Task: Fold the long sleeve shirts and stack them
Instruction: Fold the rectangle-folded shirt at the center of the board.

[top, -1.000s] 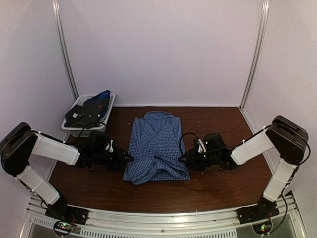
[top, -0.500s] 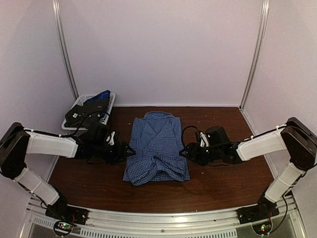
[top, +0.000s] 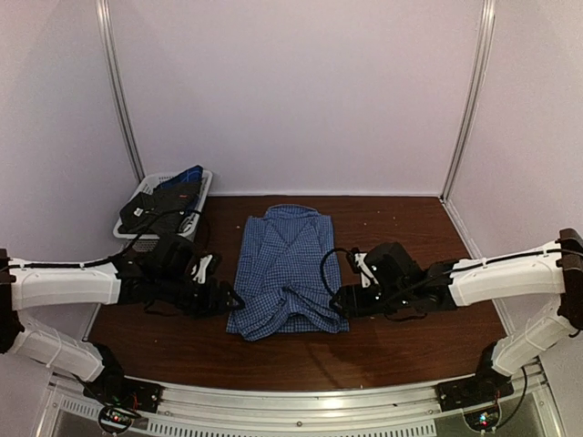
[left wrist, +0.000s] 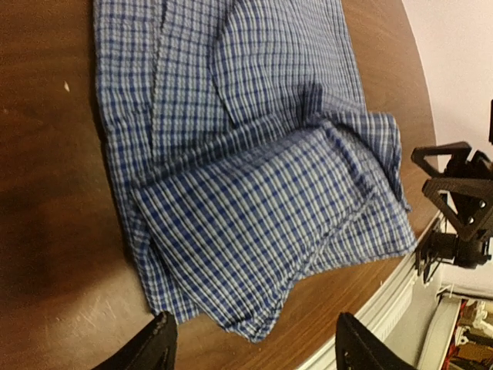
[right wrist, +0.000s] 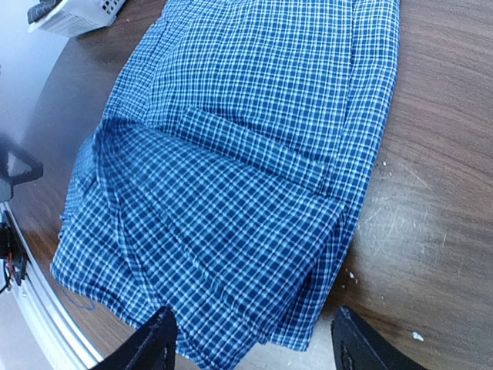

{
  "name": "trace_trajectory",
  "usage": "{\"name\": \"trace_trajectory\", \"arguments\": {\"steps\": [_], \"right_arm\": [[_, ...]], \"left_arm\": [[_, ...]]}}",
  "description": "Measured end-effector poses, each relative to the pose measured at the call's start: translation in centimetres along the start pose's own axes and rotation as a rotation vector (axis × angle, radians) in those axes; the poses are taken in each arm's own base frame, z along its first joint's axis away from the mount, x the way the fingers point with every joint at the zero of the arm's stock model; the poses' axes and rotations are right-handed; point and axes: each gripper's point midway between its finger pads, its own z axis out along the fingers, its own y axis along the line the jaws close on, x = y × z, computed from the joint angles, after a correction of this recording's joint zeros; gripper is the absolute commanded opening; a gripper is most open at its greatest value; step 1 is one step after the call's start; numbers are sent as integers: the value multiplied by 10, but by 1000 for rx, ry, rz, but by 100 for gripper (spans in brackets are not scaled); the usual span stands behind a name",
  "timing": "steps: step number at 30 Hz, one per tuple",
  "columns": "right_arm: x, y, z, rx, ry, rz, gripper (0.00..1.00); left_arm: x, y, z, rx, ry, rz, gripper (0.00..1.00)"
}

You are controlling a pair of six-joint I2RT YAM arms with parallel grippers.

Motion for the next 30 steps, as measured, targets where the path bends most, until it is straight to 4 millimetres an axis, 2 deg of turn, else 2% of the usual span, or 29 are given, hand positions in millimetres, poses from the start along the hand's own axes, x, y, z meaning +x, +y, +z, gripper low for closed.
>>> {"name": "trace_trajectory", "arguments": {"steps": [7, 10, 14, 17, 21, 23, 28, 30], "right_arm": [[24, 8, -19, 79, -6, -90, 71], [39, 17, -25, 88, -2, -125, 70], [55, 24, -27, 100, 4, -164, 69], [62, 23, -23, 125, 8, -189, 67], [73, 12, -9, 191, 38, -217, 59], [75, 9, -1, 219, 49, -229, 56], [59, 18, 7, 260, 16, -249, 43], [47, 25, 7, 263, -10, -252, 38]], "left_arm": [[59, -5, 8, -30, 130, 43, 66], [74, -7, 15, -41, 167, 52, 61], [85, 0, 25, -86, 199, 47, 53], [87, 7, 32, -115, 204, 36, 51], [85, 11, 39, -144, 199, 23, 46], [82, 10, 43, -147, 191, 21, 39], [69, 0, 46, -139, 153, 20, 18], [61, -6, 46, -134, 129, 23, 14]]}}
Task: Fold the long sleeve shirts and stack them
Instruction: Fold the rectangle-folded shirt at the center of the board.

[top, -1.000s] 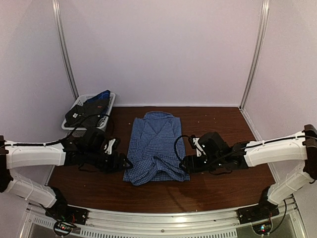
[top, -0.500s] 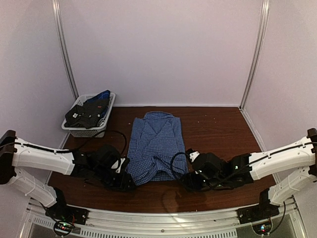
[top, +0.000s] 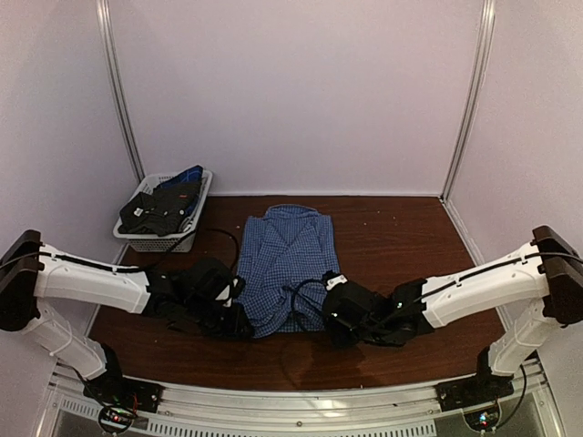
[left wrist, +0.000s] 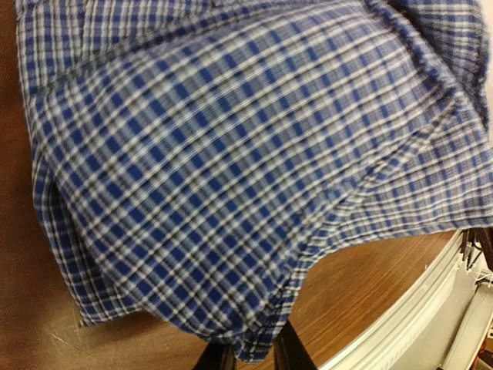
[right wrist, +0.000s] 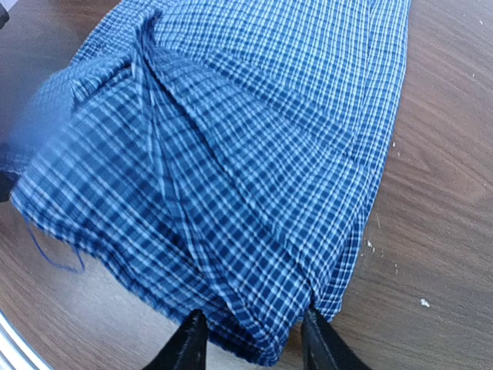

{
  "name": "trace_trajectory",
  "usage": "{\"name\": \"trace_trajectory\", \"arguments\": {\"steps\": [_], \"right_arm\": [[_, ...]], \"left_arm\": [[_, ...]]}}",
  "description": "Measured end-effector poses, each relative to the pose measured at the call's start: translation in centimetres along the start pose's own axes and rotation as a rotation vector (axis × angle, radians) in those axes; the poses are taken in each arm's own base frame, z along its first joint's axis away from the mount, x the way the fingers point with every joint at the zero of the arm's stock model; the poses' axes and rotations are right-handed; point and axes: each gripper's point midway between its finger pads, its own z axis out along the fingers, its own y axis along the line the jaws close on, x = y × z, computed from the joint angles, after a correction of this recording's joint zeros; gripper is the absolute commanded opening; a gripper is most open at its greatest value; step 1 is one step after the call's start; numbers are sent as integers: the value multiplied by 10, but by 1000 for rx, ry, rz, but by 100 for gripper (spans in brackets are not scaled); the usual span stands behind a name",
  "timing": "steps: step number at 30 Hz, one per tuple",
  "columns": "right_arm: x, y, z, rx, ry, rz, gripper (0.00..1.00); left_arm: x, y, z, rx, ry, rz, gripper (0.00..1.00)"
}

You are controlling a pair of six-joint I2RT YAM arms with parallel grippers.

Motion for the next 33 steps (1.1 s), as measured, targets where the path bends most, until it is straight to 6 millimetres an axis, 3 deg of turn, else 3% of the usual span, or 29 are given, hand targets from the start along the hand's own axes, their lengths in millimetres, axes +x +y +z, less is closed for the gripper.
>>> {"name": "trace_trajectory", "arguments": {"steps": [4, 7, 13, 16, 21, 24, 29, 33], "right_arm": [[-22, 3, -4, 6, -44, 13, 29], [-32, -5, -1, 30, -57, 36, 23], [-53, -33, 13, 100, -63, 78, 17], [-71, -45, 16, 115, -84, 105, 16], [-103, -58, 16, 126, -124, 128, 32], [-109, -54, 15, 103, -128, 103, 42], [-96, -37, 13, 38, -87, 57, 58], [-68, -20, 3, -22, -45, 31, 65]], "left_arm": [[-17, -12, -8, 3, -56, 7, 7], [-31, -18, -16, 7, -99, 8, 6], [-59, -6, -24, -9, -160, -20, 5], [-83, -3, -30, -13, -203, -29, 4], [-124, 1, -36, -12, -271, -38, 4], [-139, 4, -35, -15, -290, -37, 4], [-150, 6, -25, -18, -283, -24, 3], [-151, 4, -23, -11, -276, -14, 3]]}}
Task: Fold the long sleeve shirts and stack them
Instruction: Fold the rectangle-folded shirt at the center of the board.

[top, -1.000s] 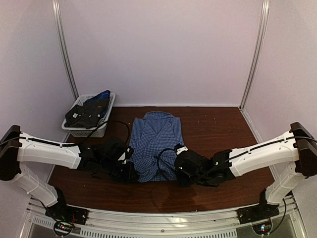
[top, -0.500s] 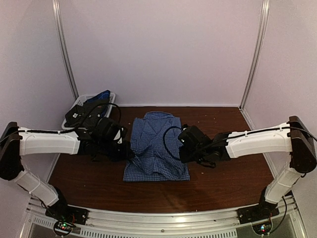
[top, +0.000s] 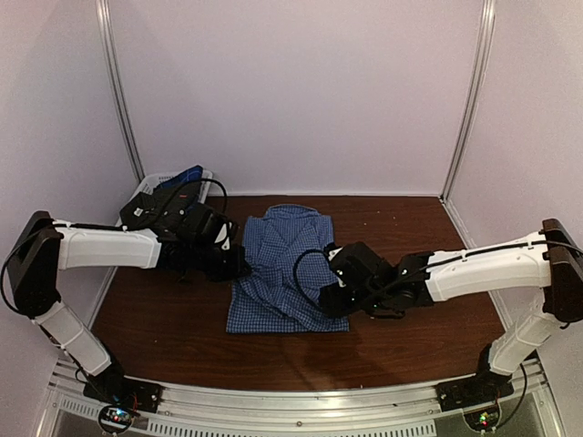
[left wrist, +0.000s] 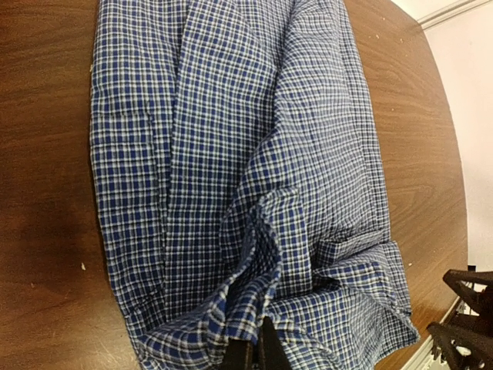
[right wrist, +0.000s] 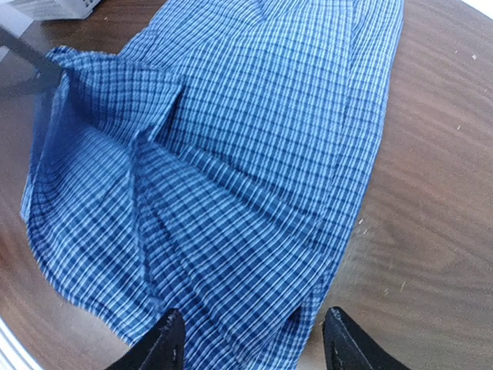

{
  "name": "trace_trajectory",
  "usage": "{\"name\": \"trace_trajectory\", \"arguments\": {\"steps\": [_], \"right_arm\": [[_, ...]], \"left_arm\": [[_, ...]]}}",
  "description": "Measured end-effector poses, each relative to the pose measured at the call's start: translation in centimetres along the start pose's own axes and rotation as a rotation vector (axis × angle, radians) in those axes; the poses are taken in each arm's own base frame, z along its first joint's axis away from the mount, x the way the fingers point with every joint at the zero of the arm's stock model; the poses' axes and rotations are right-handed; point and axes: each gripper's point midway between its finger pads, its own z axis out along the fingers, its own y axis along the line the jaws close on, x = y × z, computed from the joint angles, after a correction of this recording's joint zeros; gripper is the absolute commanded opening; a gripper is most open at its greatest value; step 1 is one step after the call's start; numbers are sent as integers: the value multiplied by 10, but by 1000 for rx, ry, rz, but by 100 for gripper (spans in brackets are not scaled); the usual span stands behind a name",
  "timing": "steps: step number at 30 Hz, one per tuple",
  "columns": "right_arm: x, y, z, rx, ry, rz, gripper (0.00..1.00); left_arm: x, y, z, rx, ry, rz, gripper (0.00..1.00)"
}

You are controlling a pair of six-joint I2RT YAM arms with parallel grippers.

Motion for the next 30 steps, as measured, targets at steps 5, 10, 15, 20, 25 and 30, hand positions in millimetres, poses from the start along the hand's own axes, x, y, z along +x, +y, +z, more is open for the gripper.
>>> {"name": "trace_trajectory", "arguments": {"steps": [5, 10, 15, 20, 25, 30], "right_arm": [[33, 16, -9, -55, 53, -2, 66], [46, 19, -10, -61, 77, 26, 57], [50, 20, -3, -46, 87, 55, 31], [55, 14, 15, -3, 119, 71, 12], [29, 9, 22, 23, 91, 98, 2], [-18, -5, 23, 53, 16, 134, 0]], "left_arm": [[0, -1, 0, 6, 2, 4, 3], [1, -2, 0, 11, 6, 4, 3], [1, -2, 0, 11, 7, 4, 3], [1, -2, 0, 11, 7, 5, 3], [1, -2, 0, 10, 6, 11, 3], [-7, -5, 0, 7, -14, 25, 3]]}}
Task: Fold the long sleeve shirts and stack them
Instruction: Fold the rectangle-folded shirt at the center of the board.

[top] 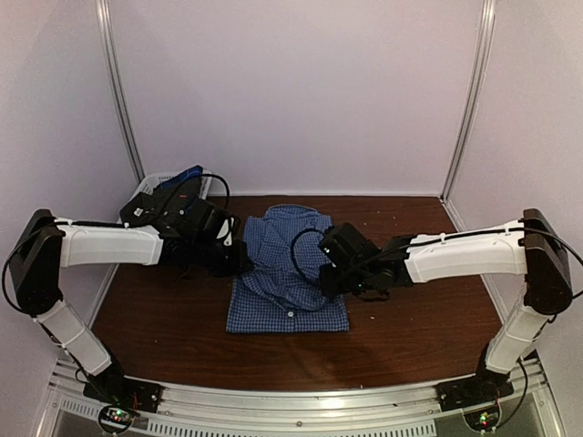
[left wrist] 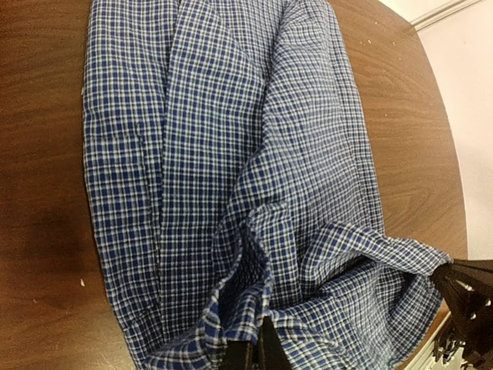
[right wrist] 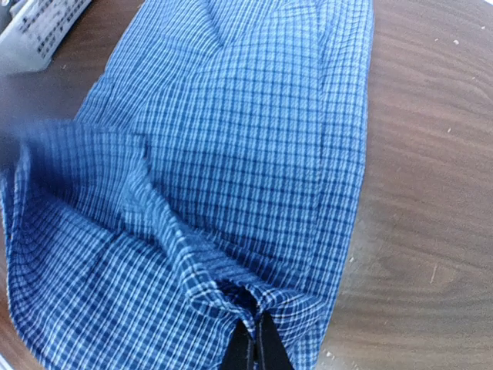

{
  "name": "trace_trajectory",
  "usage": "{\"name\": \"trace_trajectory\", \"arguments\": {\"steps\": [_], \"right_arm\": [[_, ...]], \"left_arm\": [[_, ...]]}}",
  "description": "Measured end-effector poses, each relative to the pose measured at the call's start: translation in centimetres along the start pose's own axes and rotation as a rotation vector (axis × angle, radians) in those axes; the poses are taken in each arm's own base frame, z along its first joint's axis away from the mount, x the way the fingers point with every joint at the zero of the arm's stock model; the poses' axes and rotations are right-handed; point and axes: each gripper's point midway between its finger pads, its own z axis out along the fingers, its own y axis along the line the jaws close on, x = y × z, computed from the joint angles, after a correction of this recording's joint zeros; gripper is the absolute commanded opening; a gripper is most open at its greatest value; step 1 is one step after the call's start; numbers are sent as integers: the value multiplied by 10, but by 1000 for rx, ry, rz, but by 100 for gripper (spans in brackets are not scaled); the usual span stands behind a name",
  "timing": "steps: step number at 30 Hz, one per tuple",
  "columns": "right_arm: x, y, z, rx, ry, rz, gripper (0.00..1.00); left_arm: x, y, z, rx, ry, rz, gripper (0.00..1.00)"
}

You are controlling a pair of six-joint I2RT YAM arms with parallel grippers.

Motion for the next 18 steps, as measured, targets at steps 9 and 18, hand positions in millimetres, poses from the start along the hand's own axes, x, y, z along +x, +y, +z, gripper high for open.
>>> {"name": "trace_trajectory", "arguments": {"steps": [9, 18], "right_arm": [[-44, -51, 45, 121, -15, 32, 14], [-82, -73, 64, 158, -44, 35, 54]], "left_arm": [[-24, 19, 25, -47, -35, -24, 6], [-33, 56, 44, -121, -35, -72, 47]]}}
